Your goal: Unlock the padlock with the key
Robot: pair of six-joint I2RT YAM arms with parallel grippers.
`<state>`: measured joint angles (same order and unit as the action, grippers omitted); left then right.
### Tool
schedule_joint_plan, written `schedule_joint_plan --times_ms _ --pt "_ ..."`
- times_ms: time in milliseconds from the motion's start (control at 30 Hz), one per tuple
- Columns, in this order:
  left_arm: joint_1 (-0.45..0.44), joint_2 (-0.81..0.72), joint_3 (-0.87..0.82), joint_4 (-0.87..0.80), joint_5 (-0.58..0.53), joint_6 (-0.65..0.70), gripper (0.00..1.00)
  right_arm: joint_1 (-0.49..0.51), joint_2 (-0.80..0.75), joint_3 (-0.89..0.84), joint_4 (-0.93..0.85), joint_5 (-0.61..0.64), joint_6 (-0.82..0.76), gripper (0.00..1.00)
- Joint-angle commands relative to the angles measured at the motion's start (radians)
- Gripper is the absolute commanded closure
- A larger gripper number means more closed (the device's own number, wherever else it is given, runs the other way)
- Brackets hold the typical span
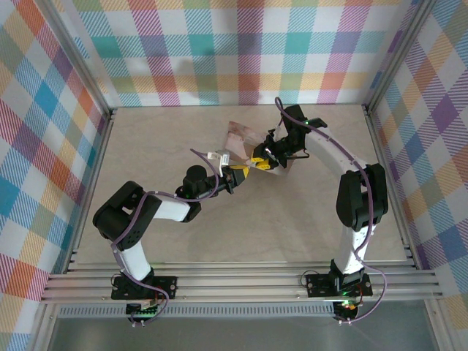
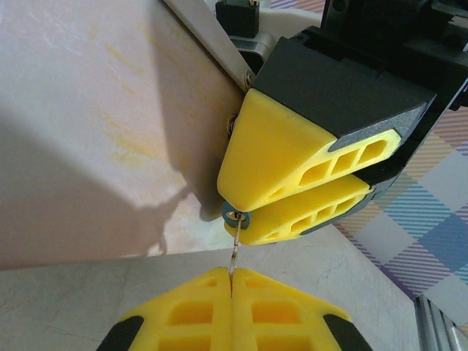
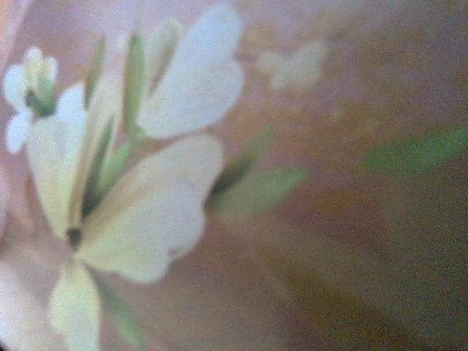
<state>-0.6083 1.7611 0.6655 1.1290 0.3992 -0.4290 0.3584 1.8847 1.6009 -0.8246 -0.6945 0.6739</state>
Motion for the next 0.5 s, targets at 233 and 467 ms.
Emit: schedule_joint_plan --times_ms 233,467 --pt "-0.021 -0.008 0.022 0.077 0.012 -0.006 1.00 0.004 0.008 0.033 -0.010 -0.091 0.013 1.00" --pt "-0.032 -0.003 0.025 0.077 0.010 -0.007 1.00 0.004 0.008 0.033 -0.011 -0.089 0.013 1.00"
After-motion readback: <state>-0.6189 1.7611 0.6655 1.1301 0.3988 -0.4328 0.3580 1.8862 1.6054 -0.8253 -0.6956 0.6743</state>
